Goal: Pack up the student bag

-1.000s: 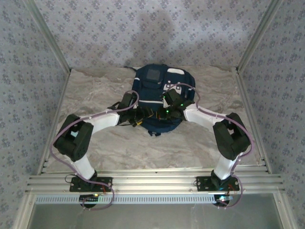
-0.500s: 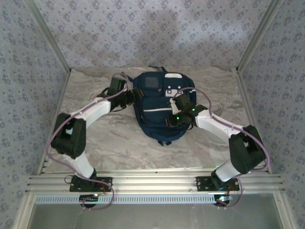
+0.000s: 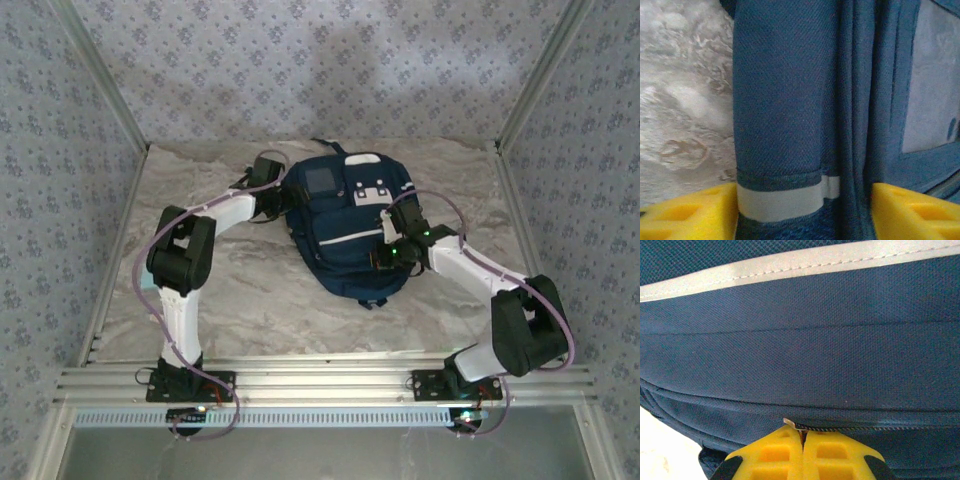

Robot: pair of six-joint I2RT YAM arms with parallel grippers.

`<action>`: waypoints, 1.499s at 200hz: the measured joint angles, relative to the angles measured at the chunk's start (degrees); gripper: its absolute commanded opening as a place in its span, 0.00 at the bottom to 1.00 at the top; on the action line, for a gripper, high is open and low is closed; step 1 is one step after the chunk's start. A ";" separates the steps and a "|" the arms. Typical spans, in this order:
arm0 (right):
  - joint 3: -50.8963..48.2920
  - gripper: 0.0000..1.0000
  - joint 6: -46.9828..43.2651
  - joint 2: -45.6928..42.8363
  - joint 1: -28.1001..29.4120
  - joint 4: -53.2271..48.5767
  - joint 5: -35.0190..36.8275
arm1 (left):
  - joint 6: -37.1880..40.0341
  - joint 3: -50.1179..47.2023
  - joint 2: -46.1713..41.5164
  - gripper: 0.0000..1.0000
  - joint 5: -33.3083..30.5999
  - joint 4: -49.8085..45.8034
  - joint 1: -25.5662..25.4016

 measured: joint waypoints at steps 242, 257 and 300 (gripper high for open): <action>16.90 0.00 8.57 16.98 8.37 -1.97 -2.62 | -11.41 -26.73 -18.64 0.00 -7.19 18.75 0.70; 16.90 0.00 7.21 16.02 5.11 -1.84 -0.66 | -12.76 -29.20 -21.81 0.01 -7.34 18.10 -0.04; 18.34 0.00 0.11 17.64 -3.10 0.44 0.13 | -14.38 -32.74 -27.19 0.62 -5.22 12.55 -6.97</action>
